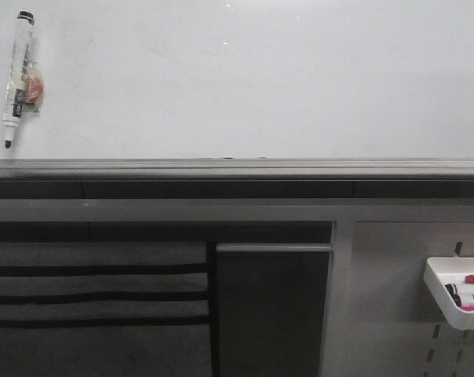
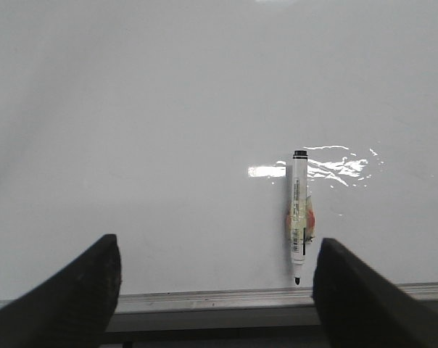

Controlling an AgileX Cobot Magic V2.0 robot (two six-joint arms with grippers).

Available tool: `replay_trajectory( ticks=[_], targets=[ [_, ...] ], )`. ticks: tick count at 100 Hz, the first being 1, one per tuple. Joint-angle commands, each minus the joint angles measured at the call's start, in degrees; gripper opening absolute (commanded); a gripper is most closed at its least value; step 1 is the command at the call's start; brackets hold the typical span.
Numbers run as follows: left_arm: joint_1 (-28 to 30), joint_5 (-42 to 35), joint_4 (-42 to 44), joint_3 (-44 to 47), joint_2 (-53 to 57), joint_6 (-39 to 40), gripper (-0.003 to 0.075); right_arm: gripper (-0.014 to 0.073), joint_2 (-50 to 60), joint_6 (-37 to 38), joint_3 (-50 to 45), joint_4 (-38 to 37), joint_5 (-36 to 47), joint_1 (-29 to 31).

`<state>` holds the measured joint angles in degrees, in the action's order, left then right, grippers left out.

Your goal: Write number 3 on whiteboard

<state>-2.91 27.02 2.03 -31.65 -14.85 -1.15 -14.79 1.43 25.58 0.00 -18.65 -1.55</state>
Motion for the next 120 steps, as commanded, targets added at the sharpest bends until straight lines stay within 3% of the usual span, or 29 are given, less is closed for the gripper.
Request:
replay_trajectory(
  ticks=[1,38,56,72,120],
  targets=[
    [0.1,-5.1,0.1,-2.0,-1.0,0.6,0.0514,0.0539,-1.0,-0.4,2.1,-0.8,5.1,0.3],
    [0.1,-5.0,-4.0,-1.7,-3.1,0.2,0.0514,0.0539,-1.0,-0.4,2.1,-0.7,2.4,0.3],
    [-1.4,-5.1,-8.1,-1.7,-10.6,-5.8,0.0514,0.0539,-1.0,-0.4,2.1,-0.7,2.3,0.3],
    [-3.7,-5.5,-8.6,-2.4,-19.9,-6.5,0.0514,0.0539,-1.0,-0.4,2.1,-0.7,2.2,0.3],
    [-10.9,-23.6,-9.4,-5.2,-45.6,-6.5,0.0514,0.0539,-1.0,-0.4,2.1,-0.7,1.5,0.3]
  ],
)
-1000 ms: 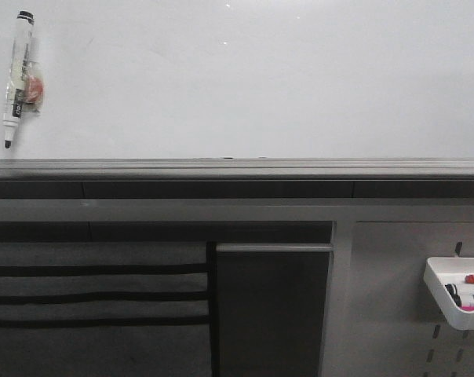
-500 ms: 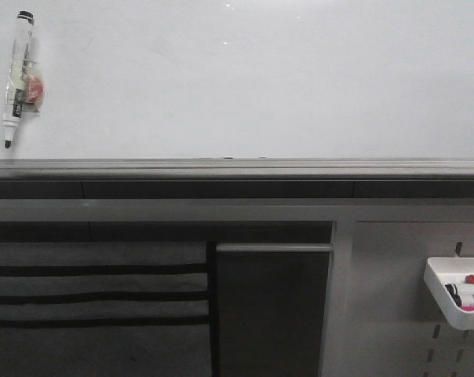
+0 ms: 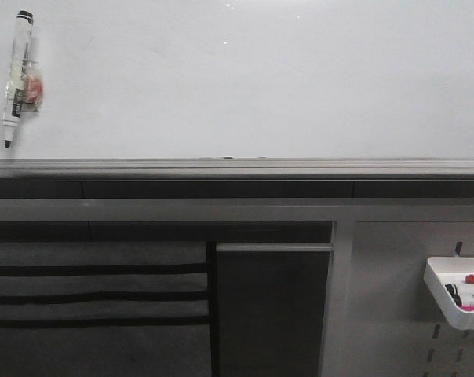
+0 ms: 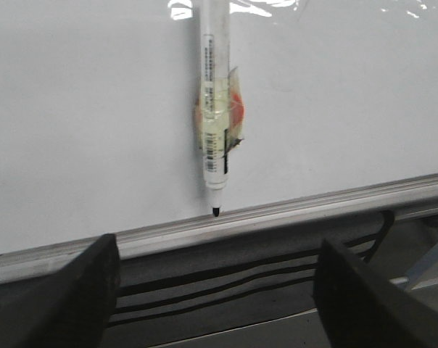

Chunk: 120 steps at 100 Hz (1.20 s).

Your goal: Write number 3 on whiteboard

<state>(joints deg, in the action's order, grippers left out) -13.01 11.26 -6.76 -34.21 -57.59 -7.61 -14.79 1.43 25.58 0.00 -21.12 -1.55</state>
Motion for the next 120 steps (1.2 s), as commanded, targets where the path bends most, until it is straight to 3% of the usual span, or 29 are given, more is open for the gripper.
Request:
replay_trajectory(
  ticks=[1,58,94,120],
  targets=[
    [-0.8,-8.0,-0.6,-2.8,-3.6,0.0,0.0514,0.0539,-1.0,-0.4,2.1,-0.7,3.8,0.3],
    [-0.8,-15.9,-0.6,-10.8,-23.9,0.0,0.0509,0.0539,-1.0,-0.4,2.1,-0.7,0.6,0.3],
    [-0.8,-19.8,-0.6,-10.9,-24.8,0.0,0.0307,0.0539,-1.0,-0.4,2.1,-0.7,0.1,0.3],
    [-0.8,-19.8,-0.6,-10.9,-24.8,0.0,0.0212,0.0539,-1.0,-0.4,2.1,-0.7,0.1,0.3]
  ],
)
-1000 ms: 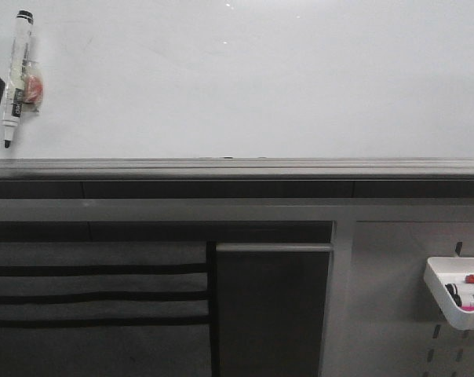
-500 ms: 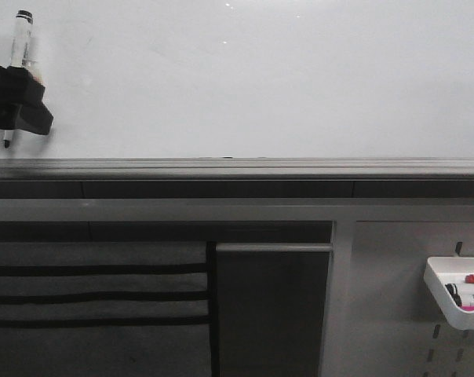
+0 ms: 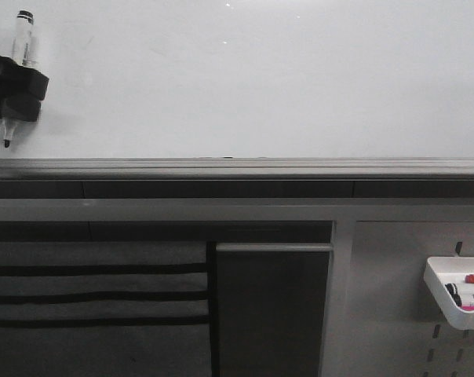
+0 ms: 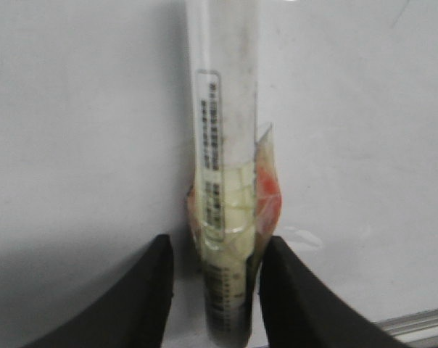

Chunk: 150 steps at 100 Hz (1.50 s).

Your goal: Write number 3 on whiteboard

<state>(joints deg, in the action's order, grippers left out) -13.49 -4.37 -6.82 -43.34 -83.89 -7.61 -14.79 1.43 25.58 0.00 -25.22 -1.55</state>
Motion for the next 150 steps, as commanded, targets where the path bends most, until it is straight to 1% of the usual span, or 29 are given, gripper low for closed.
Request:
replay_trajectory(
  ticks=[1,70,80,87,94,101,110,112,115,118,123,126,128,131,133,136,137,144,150],
  targets=[
    [-0.4,-4.2,-0.5,-1.8,1.5,0.0,0.021,0.0539,-1.0,-0.4,2.1,-0.7,4.2,0.3],
    [-0.4,-4.0,-0.5,-1.8,1.5,0.0,0.005,0.0539,-1.0,-0.4,2.1,-0.7,4.1,0.3],
    [-0.4,-2.5,-0.9,-1.8,1.9,0.0,0.0028,0.0539,-1.0,-0.4,2.1,0.0,3.9,0.3],
    [-0.4,0.6,-0.9,-1.9,3.3,0.0,0.0011,0.0539,-1.0,-0.4,2.6,1.1,3.1,0.3],
    [-0.4,4.7,-0.1,-2.0,5.6,0.0,-0.0004,0.0539,-1.1,-0.4,4.3,3.4,-0.1,0.3],
    [-0.4,10.9,2.0,-2.5,8.5,0.0,-0.0019,0.0539,-1.6,-0.4,6.5,5.3,-4.5,0.3],
    [-1.1,22.4,5.6,-4.6,12.2,-0.6,-0.0018,0.0539,-3.6,-0.9,9.4,6.9,-10.4,0.2],
    [-1.4,26.5,6.3,-5.3,12.9,-1.8,-0.0018,0.0539,-4.3,-1.4,10.1,7.2,-11.3,0.2],
    [-1.9,29.7,6.5,-6.5,13.8,-2.9,-0.0018,0.0539,-5.3,-3.1,11.0,8.5,-13.5,0.2],
    [-2.5,34.9,6.4,-7.7,14.6,-5.1,-0.0018,0.0539,-6.7,-4.9,11.8,10.1,-15.0,0.2],
    [-3.7,42.1,5.9,-10.0,15.6,-8.4,-0.0018,0.0539,-8.8,-9.4,13.4,14.3,-17.6,0.2],
    [-4.7,46.4,5.6,-11.8,16.1,-9.8,-0.0018,0.0539,-10.1,-13.4,14.1,17.3,-18.9,0.2],
    [-5.3,49.3,5.1,-12.5,16.2,-10.9,-0.0018,0.0539,-11.1,-15.2,14.6,19.8,-20.0,0.2],
    [-6.4,53.9,3.8,-14.2,16.5,-12.9,-0.0018,0.0539,-12.8,-19.8,15.4,24.3,-21.7,0.2],
    [-6.8,55.5,3.2,-15.1,16.5,-14.0,-0.0018,0.0539,-13.5,-22.5,15.7,26.1,-22.3,0.2],
    [-7.7,58.6,1.6,-16.2,16.5,-16.5,-0.0018,0.0539,-15.0,-26.5,16.3,30.7,-24.0,0.2],
    [-8.1,60.6,0.8,-16.7,16.5,-17.6,-0.0018,0.0539,-15.7,-27.5,16.5,31.6,-24.4,0.2],
    [-10.4,64.6,-3.9,-18.6,16.5,-22.7,-0.0018,0.0539,-19.4,-37.5,17.8,39.8,-28.4,0.2],
    [-12.3,66.1,-7.9,-19.5,16.5,-27.7,-0.0018,0.0539,-22.4,-46.2,19.0,45.9,-32.7,0.2]
  ],
)
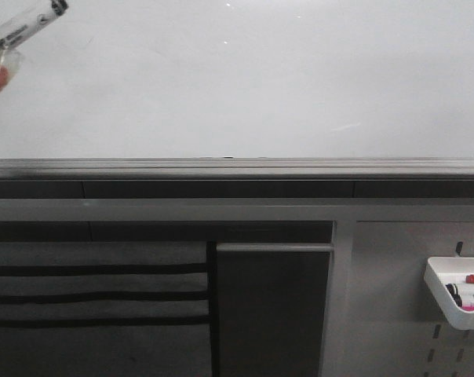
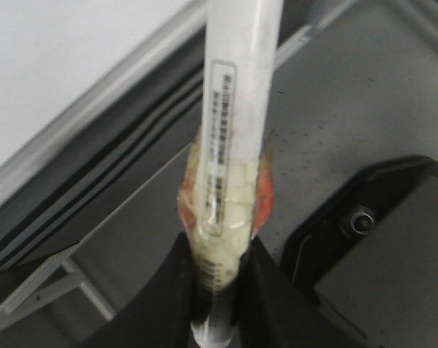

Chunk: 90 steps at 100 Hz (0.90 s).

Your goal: Write number 3 on whiteboard

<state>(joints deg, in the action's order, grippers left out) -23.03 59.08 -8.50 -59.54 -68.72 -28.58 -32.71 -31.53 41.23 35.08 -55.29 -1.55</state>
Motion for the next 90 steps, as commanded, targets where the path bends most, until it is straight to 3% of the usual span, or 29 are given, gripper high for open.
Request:
replay_trajectory(
  ticks=[1,11,30,46,76,90],
  targets=[
    [-3.0,2.9,-7.1,-3.3,1.3,-8.1,-0.0018,0.0539,-5.2,-14.2,3.6,11.4,-3.1,0.2],
    [-6.9,3.2,-11.6,-3.6,1.3,-15.2,-0.0018,0.0539,-10.3,-24.6,6.1,18.0,-8.7,0.2],
    [-14.0,3.2,-12.6,-3.6,1.3,-18.2,-0.0018,0.0514,-18.6,-29.7,13.5,18.6,-12.4,-5.3],
    [-17.6,2.9,-12.6,-3.6,1.3,-18.2,-0.0018,0.0454,-25.2,-30.0,19.8,12.4,-11.8,-15.1],
    [-18.3,2.0,-12.6,-3.6,1.3,-18.2,-0.0018,0.0455,-36.5,-30.0,26.8,4.8,-3.2,-33.2],
    [-18.3,1.8,-12.6,-3.6,1.3,-18.2,-0.0018,0.0455,-41.9,-30.0,29.5,4.0,0.5,-38.1]
  ],
)
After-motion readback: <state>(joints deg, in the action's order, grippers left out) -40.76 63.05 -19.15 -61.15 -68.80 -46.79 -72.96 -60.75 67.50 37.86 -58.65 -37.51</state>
